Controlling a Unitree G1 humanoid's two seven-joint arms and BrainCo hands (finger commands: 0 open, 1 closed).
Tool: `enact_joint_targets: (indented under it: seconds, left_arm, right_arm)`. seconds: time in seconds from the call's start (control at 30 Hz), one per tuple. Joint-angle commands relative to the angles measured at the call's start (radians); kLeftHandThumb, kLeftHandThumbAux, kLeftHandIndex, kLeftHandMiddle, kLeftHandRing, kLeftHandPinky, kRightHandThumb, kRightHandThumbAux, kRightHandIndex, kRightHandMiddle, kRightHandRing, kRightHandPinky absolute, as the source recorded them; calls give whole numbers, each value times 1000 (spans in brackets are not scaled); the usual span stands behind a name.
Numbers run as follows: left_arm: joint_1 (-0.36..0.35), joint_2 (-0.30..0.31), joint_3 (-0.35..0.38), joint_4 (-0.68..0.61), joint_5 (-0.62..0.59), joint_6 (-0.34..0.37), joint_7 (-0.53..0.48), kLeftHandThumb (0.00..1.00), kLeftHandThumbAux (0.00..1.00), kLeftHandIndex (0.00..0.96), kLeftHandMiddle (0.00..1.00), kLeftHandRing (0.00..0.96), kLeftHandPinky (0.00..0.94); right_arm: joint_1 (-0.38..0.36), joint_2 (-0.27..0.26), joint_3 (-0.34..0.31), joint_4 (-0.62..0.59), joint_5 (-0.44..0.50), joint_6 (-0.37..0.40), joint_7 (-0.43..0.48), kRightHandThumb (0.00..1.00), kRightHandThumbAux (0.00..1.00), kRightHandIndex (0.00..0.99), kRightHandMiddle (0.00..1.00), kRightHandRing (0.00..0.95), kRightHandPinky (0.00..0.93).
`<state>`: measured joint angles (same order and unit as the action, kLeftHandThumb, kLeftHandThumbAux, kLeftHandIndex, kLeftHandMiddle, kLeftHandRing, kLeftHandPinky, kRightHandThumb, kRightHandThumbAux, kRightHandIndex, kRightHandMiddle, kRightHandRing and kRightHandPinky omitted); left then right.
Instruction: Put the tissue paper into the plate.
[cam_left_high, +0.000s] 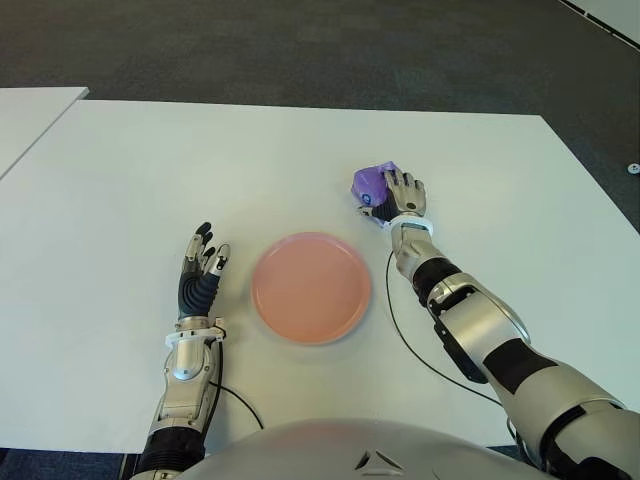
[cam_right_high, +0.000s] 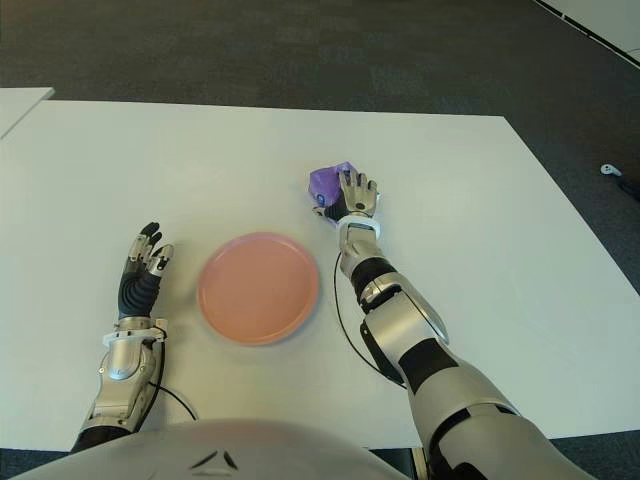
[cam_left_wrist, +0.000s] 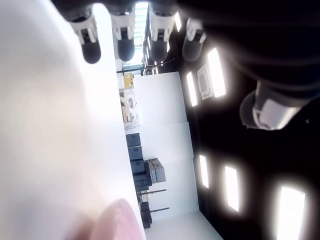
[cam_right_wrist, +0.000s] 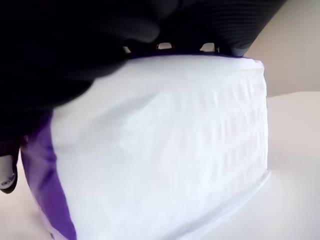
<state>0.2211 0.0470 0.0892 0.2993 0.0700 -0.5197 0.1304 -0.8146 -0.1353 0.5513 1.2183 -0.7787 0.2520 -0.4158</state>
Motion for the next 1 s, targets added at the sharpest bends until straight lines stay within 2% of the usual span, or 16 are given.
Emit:
enact_joint_targets:
  seconds: [0.03, 0.5, 1.0]
  left_arm:
    - [97, -8, -10, 73, 3, 68, -16, 0, 381, 0, 0, 0, 0]
    - [112, -9, -12, 58, 5, 75, -13, 0, 377, 0, 0, 0, 0]
    - [119, -9, -14, 42, 5, 89, -15, 0, 378, 0, 0, 0, 0]
  right_arm:
    - [173, 51, 65, 101, -20, -8, 100, 96, 431, 0, 0, 0, 0]
    - [198, 65, 120, 130, -68, -16, 149, 72, 400, 0, 0, 0, 0]
    - [206, 69, 119, 130, -71, -21, 146, 47, 417, 0, 0, 0, 0]
